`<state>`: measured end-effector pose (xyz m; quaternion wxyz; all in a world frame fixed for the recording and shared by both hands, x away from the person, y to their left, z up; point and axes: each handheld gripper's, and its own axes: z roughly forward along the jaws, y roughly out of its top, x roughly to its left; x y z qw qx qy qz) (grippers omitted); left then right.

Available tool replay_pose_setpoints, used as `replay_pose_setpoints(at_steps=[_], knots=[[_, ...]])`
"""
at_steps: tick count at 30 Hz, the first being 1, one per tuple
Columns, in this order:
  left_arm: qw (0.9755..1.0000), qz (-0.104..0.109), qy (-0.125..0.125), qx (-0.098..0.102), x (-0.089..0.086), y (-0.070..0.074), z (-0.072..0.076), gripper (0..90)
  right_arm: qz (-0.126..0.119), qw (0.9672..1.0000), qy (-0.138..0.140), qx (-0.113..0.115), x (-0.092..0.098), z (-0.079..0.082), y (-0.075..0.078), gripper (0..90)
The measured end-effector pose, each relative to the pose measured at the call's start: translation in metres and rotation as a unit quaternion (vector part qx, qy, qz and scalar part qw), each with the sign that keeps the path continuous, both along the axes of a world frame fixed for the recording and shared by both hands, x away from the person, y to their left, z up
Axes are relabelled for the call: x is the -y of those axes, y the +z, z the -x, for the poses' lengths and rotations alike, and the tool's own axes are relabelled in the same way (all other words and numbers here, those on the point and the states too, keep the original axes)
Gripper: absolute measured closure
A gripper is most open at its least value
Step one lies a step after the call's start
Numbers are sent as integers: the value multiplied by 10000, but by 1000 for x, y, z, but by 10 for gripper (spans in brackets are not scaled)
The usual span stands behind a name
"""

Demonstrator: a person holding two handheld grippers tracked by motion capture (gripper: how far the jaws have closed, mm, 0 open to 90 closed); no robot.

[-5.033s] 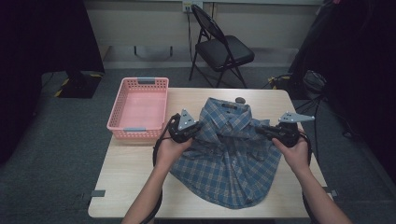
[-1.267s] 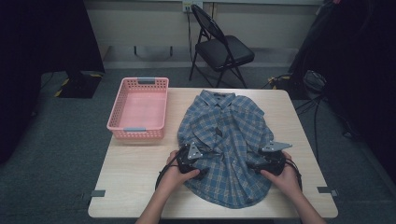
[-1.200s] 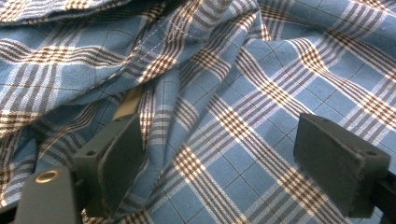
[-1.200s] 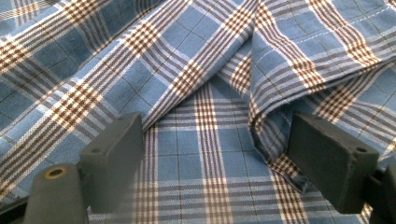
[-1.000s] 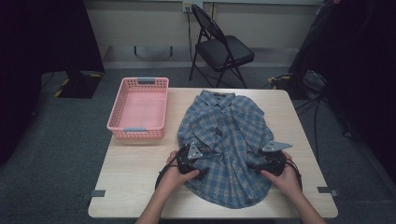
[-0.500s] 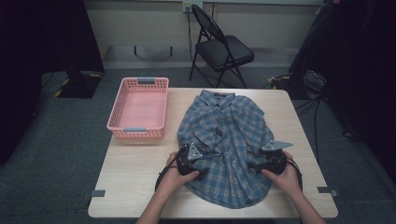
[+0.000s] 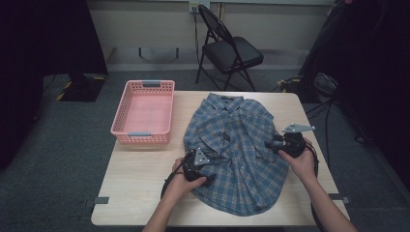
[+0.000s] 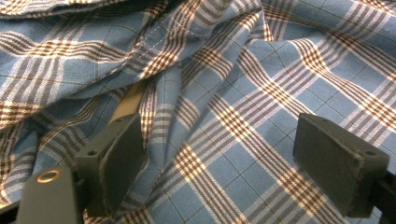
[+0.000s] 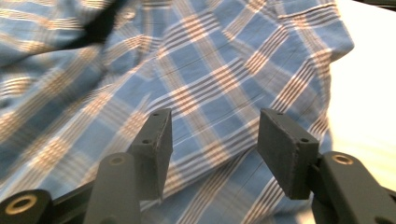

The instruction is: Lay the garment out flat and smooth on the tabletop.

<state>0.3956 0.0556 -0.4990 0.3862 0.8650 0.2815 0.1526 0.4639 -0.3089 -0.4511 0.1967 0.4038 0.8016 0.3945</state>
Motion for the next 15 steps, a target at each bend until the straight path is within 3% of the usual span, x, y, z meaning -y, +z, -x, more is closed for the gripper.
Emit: replay_pose_setpoints(at_steps=[4,9,15], knots=[[10000,-1,0,-3,0,0,0,158,147,9998,-140,-18,-1,-15,-3,452],[10000,-5,-3,0,0,0,0,158,35,9990,-308,-331,3,-32,-20,442],[10000,-5,27,17,0,0,1,158,-76,9987,-219,-462,5,-33,-25,530]])
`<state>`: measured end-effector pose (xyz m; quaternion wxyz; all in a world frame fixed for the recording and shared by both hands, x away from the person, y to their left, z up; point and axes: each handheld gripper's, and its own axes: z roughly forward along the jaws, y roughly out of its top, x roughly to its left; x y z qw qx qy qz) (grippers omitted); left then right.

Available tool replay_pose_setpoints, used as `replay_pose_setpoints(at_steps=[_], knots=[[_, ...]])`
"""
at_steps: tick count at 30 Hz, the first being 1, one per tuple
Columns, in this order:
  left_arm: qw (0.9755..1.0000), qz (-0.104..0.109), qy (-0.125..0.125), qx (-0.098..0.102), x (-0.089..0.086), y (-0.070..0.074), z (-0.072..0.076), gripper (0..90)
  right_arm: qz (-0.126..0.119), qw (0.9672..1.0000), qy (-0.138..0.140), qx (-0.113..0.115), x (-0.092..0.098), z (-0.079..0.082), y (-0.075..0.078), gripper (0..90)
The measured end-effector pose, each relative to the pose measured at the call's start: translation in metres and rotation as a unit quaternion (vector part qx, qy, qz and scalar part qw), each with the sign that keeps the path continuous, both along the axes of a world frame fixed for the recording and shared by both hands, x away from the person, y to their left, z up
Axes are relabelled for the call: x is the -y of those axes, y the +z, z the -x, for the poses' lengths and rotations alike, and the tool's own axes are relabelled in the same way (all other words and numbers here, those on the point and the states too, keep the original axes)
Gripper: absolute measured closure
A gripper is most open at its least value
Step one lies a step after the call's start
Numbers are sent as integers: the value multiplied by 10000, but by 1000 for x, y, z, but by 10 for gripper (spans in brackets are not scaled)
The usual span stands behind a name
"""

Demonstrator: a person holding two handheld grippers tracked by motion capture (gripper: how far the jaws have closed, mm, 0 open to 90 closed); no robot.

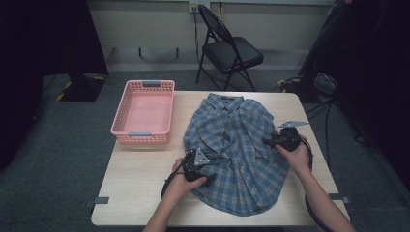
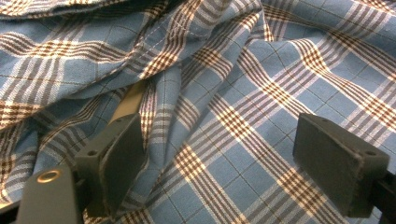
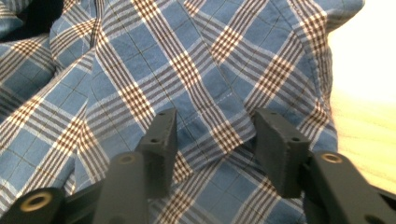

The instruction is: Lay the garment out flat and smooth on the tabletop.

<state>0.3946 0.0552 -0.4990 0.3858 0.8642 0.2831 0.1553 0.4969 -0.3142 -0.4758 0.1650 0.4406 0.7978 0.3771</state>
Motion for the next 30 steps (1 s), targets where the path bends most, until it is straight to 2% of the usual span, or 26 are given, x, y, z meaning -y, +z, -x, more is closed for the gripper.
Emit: replay_pose_setpoints(at_steps=[4,8,14,24,28,30], knots=[[10000,1,9,0,0,0,0,159,-38,10000,48,2,2,1,2,629],[10000,0,10,-3,0,0,0,159,-154,9998,81,102,4,6,7,693],[10000,2,8,-4,0,0,0,158,-188,9993,184,257,2,11,16,851],[10000,0,11,-15,0,0,0,158,-179,9990,207,357,2,16,34,878],[10000,2,15,-19,0,0,0,156,-245,9989,187,367,6,16,42,878],[10000,6,17,-27,0,0,-1,156,-355,9985,159,374,10,15,49,878]])
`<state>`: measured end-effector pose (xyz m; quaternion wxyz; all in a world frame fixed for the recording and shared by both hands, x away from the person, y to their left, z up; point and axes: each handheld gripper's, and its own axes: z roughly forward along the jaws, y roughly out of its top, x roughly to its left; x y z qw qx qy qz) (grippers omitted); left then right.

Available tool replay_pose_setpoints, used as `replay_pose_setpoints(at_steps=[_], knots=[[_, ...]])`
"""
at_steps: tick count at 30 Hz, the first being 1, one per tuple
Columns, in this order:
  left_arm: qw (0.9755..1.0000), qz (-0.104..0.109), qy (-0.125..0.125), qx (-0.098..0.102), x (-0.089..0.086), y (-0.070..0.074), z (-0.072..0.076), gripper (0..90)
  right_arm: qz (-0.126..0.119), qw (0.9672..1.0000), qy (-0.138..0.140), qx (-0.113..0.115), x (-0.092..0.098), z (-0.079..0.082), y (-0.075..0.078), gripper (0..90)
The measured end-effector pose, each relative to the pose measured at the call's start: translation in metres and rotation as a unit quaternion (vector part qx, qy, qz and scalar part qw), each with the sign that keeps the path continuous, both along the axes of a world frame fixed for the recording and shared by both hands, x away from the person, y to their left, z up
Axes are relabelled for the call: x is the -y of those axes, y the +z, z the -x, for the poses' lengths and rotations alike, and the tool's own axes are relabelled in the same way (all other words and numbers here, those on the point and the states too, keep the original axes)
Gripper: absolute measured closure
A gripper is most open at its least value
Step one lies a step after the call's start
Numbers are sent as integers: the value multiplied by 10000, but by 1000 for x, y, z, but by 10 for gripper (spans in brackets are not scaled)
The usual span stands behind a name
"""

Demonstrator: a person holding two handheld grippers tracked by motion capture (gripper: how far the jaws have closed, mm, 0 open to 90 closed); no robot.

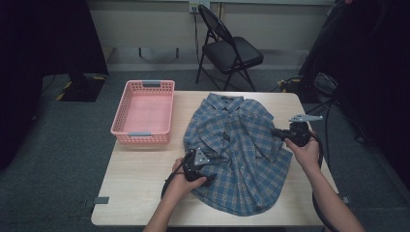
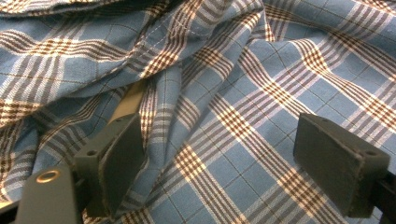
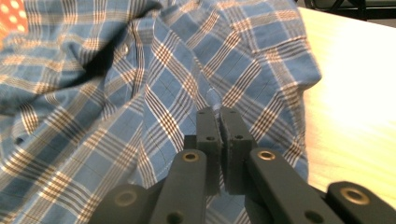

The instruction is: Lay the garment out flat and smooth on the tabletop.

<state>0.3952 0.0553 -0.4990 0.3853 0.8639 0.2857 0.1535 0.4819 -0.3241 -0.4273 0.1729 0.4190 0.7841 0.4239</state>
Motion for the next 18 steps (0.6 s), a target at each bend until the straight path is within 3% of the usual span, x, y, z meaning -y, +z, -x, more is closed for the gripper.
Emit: replay_pose_setpoints(at_steps=[6,18], knots=[[10000,-3,-1,2,0,0,0,155,-54,9999,-91,31,8,-2,11,878],[10000,0,-1,-4,0,0,0,155,64,9997,-238,80,21,-8,30,878]])
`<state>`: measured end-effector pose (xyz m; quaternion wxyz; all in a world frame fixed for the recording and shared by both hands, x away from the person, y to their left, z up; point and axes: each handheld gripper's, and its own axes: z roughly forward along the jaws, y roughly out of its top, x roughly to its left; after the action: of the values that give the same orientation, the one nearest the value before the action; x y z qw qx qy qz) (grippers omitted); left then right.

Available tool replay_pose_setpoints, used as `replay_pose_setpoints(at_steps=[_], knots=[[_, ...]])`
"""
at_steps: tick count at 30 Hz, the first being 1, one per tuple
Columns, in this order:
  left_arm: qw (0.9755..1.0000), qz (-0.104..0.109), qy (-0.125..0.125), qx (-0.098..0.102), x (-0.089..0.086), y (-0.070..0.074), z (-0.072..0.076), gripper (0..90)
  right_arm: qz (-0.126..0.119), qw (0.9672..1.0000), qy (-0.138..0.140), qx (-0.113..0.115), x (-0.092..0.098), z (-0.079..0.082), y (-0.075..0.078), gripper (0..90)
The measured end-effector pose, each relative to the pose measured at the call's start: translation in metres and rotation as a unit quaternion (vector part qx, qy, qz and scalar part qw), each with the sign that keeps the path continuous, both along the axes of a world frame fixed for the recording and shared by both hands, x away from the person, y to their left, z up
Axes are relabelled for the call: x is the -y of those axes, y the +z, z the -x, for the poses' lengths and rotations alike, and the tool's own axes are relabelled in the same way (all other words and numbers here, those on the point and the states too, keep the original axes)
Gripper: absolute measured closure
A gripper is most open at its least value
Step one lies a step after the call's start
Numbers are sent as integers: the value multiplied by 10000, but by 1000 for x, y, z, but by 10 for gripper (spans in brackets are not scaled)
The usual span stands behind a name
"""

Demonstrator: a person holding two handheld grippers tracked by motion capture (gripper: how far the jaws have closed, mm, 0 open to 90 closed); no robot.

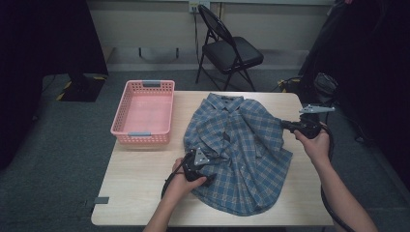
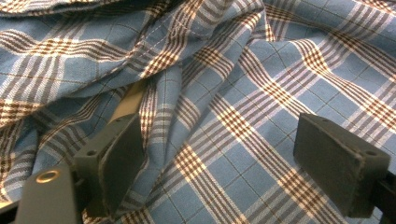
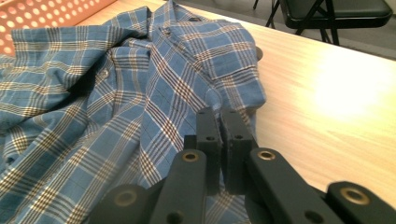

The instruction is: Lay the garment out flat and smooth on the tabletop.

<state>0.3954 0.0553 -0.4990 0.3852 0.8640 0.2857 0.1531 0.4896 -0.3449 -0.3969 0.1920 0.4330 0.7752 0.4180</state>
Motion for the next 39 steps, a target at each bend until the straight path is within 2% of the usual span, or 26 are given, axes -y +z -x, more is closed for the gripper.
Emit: replay_pose_setpoints(at_steps=[11,28,36,39], knots=[[10000,0,0,-2,0,0,0,155,139,9999,-82,36,7,-9,14,878],[10000,11,10,-23,0,0,-1,152,57,9998,-152,78,17,-16,18,877],[10000,9,11,-27,0,0,-1,151,-10,9996,-261,124,32,-16,19,877],[10000,13,6,-29,0,0,-1,149,-15,9994,-326,137,43,-19,20,877]])
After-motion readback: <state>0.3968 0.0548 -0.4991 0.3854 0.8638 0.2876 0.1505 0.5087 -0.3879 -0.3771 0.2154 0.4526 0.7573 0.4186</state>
